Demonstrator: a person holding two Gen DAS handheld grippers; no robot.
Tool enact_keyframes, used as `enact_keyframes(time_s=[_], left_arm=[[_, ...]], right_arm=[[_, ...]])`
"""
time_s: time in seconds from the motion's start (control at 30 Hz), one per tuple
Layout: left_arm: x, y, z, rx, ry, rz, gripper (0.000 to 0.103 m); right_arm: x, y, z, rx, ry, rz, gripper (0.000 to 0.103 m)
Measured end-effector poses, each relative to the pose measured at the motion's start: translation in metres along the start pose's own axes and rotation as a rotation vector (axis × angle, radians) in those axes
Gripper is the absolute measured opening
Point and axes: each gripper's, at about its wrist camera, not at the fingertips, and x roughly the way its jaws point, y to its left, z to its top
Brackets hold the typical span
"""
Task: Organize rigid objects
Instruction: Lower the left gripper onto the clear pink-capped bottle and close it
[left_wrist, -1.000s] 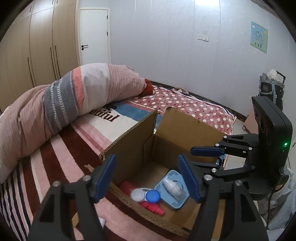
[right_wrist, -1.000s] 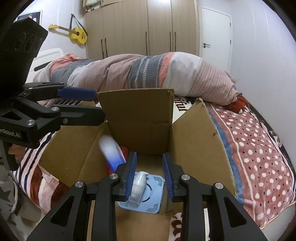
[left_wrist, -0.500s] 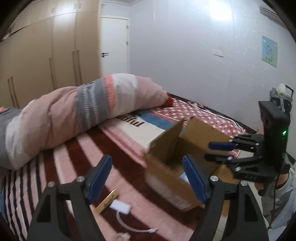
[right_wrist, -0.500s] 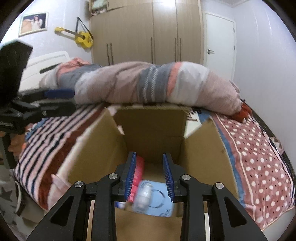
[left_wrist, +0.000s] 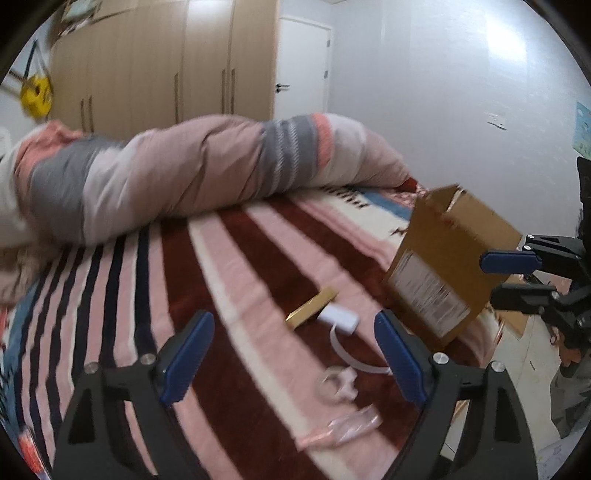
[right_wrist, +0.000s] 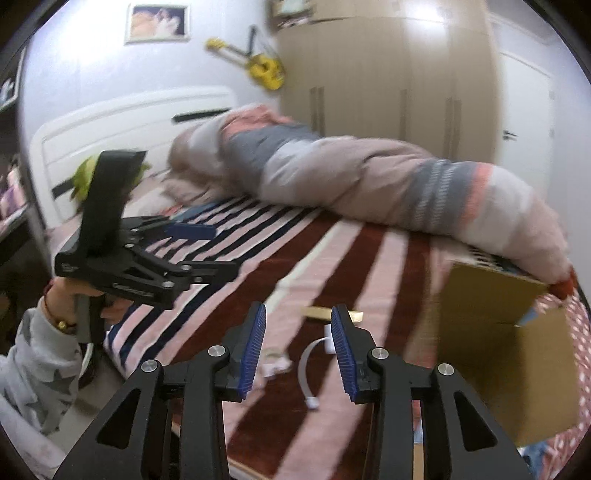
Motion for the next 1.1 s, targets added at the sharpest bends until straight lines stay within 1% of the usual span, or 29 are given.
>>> enact_keyframes(time_s=[0.1, 0.17, 0.23, 0.4, 0.5, 0.53, 0.57, 0.73, 0.83, 0.9, 0.93, 1.03, 1.1], left_arm=[[0.007, 0.011, -0.026, -0.019, 0.032, 0.012, 0.087], [0.012, 0.016, -0.041, -0.038, 0.055, -0.005, 0.087], [0.018, 0.019, -0.058, -0.056, 0.081, -0.032, 0.087], [0.031, 0.023, -0.087, -0.086, 0.133, -0.050, 0.087], [0.038, 0.024, -0.098, -0.110, 0.154, -0.081, 0.087], [0.039, 0.024, -0.100, -0.116, 0.158, -0.088, 0.087], [0.040, 0.024, -0.102, -0.121, 0.162, -0.092, 0.087], [0.040, 0.028, -0.107, -0.137, 0.171, -0.088, 0.087], [0.039, 0.029, -0.107, -0.140, 0.171, -0.088, 0.087], [0.039, 0.028, -0.106, -0.137, 0.170, -0.086, 0.087], [0.039, 0.027, -0.106, -0.135, 0.169, -0.087, 0.087], [0.039, 0.027, -0.104, -0.132, 0.167, -0.090, 0.087], [0.038, 0.026, -0.104, -0.133, 0.166, -0.094, 0.087]], right_arm=[[0.029, 0.019, -0.007, -0.018, 0.067, 0.047, 0.032], [0.049, 0.026, -0.016, -0.011, 0.115, 0.073, 0.032], [0.066, 0.028, -0.028, -0.003, 0.162, 0.103, 0.033], [0.116, 0.027, -0.069, -0.011, 0.293, 0.166, 0.033], [0.138, 0.027, -0.088, -0.014, 0.337, 0.180, 0.033], [0.141, 0.026, -0.091, -0.004, 0.333, 0.202, 0.035], [0.145, 0.024, -0.092, 0.010, 0.325, 0.210, 0.034], [0.154, 0.020, -0.093, 0.097, 0.278, 0.172, 0.033], [0.148, 0.025, -0.087, 0.116, 0.216, 0.121, 0.032], [0.146, 0.030, -0.081, 0.092, 0.166, 0.050, 0.031], [0.145, 0.032, -0.079, 0.083, 0.158, 0.035, 0.030], [0.150, 0.030, -0.078, 0.101, 0.171, 0.029, 0.030], [0.151, 0.030, -0.083, 0.108, 0.200, 0.043, 0.030]])
